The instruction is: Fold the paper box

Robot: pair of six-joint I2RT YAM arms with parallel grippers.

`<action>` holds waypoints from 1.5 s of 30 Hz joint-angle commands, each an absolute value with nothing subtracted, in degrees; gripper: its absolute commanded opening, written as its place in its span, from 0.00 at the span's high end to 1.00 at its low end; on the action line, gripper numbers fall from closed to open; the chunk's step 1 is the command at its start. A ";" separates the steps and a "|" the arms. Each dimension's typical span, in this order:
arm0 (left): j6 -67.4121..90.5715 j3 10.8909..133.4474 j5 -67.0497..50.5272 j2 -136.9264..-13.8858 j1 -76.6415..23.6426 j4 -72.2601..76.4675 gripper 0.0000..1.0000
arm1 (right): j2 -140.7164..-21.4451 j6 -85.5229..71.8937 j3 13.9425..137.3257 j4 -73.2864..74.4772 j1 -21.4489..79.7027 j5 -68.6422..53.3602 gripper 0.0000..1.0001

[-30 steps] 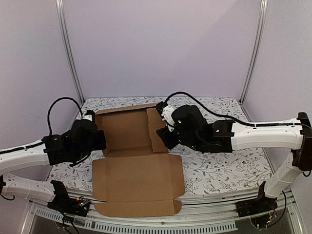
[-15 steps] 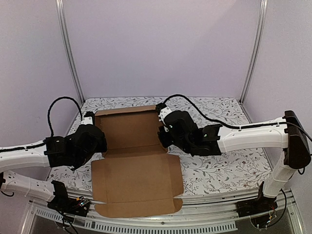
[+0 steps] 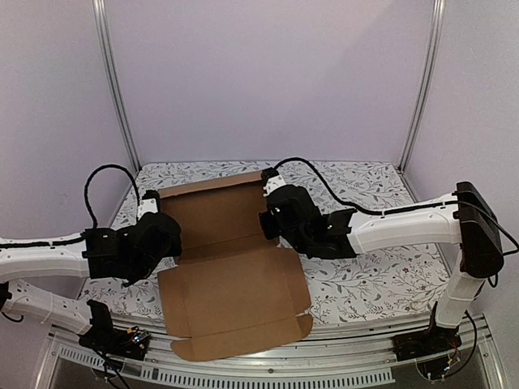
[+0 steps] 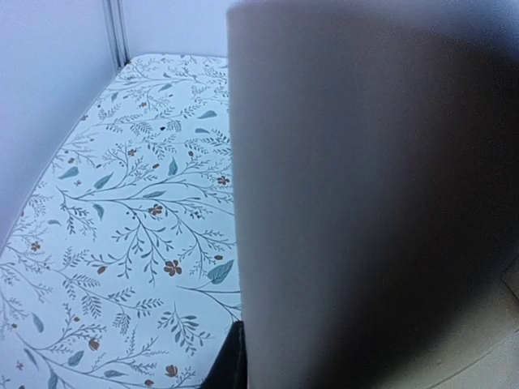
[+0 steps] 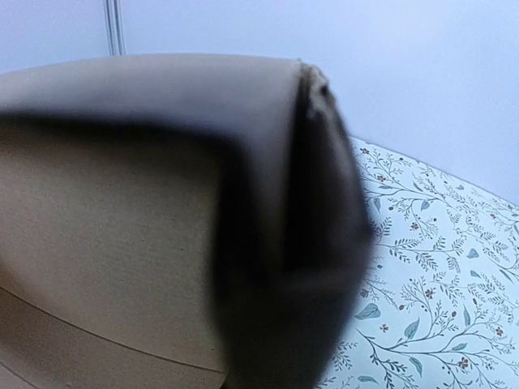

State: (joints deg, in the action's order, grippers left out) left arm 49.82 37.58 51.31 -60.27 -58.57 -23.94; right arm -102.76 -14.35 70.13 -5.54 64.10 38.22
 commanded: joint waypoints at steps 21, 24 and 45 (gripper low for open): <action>43.94 40.29 37.99 -53.38 -60.47 -25.31 0.28 | -109.48 -9.12 67.57 -14.40 63.62 40.95 1.00; 42.42 40.78 34.64 -51.83 -60.43 -27.69 0.27 | -110.07 -7.88 66.67 -16.75 62.16 38.86 1.00; 28.37 52.75 13.99 -54.57 -52.32 -19.12 0.27 | -112.26 8.30 51.93 -49.83 57.85 11.07 1.00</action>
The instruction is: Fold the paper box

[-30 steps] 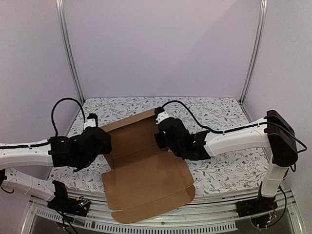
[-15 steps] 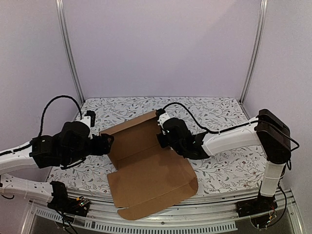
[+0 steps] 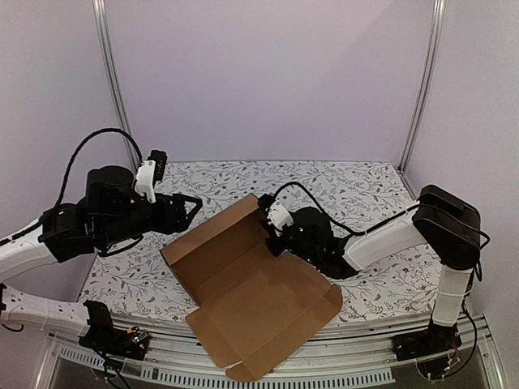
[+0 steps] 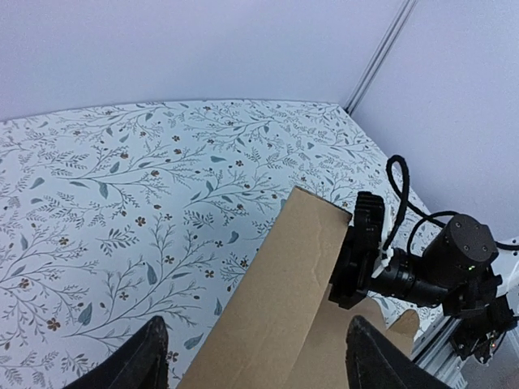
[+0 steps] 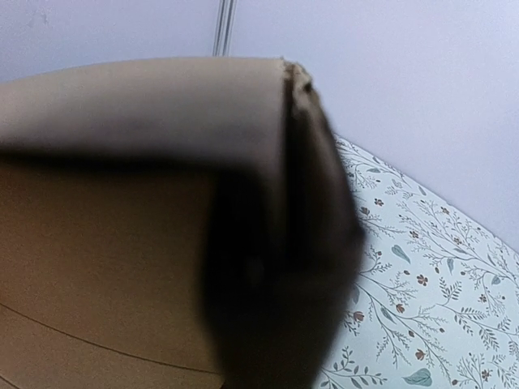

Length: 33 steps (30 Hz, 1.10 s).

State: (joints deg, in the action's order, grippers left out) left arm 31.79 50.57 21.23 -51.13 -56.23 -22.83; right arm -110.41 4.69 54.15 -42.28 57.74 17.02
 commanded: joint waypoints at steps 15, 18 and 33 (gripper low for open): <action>27.37 60.16 -1.49 -73.59 -47.83 -10.05 0.65 | -115.58 4.16 48.86 -60.21 57.62 8.28 1.00; 27.08 61.63 -3.70 -76.16 -47.81 -8.77 0.89 | -116.16 2.70 48.80 -60.38 57.63 8.77 1.00; 27.36 65.16 -8.49 -86.96 -47.77 -4.32 1.00 | -118.27 -0.33 48.08 -62.43 57.56 10.18 1.00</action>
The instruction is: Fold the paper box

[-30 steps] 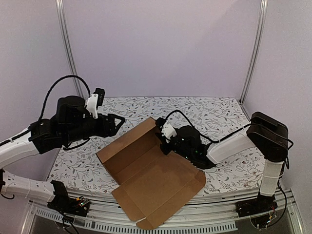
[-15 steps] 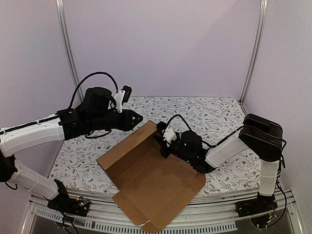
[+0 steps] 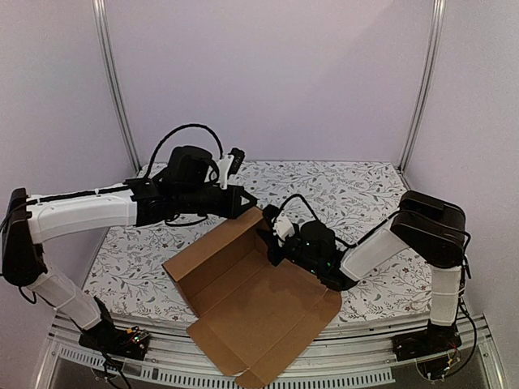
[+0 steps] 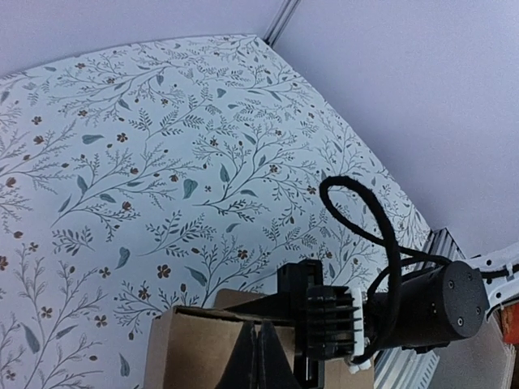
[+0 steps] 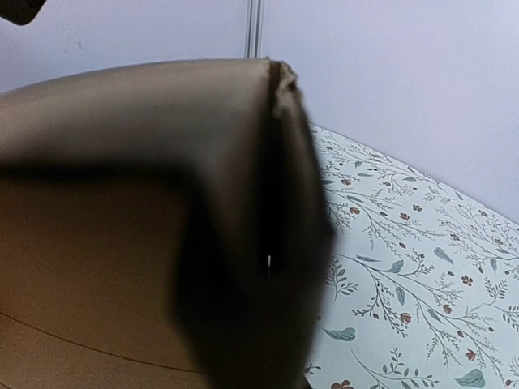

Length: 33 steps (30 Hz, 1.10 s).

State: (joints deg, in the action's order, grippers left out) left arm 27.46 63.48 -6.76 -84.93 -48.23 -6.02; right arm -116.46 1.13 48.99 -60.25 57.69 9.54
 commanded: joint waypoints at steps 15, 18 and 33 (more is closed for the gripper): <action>26.15 63.96 -4.49 -93.38 -49.06 -6.22 1.00 | -122.13 -5.37 47.50 -65.85 57.06 10.81 0.98; 25.96 64.32 -3.13 -94.72 -49.63 -7.56 1.00 | -122.72 -6.00 46.76 -67.71 57.07 10.98 0.96; 26.38 63.62 -1.58 -94.97 -50.27 -8.96 1.00 | -121.02 -4.57 46.31 -69.88 57.04 12.78 0.72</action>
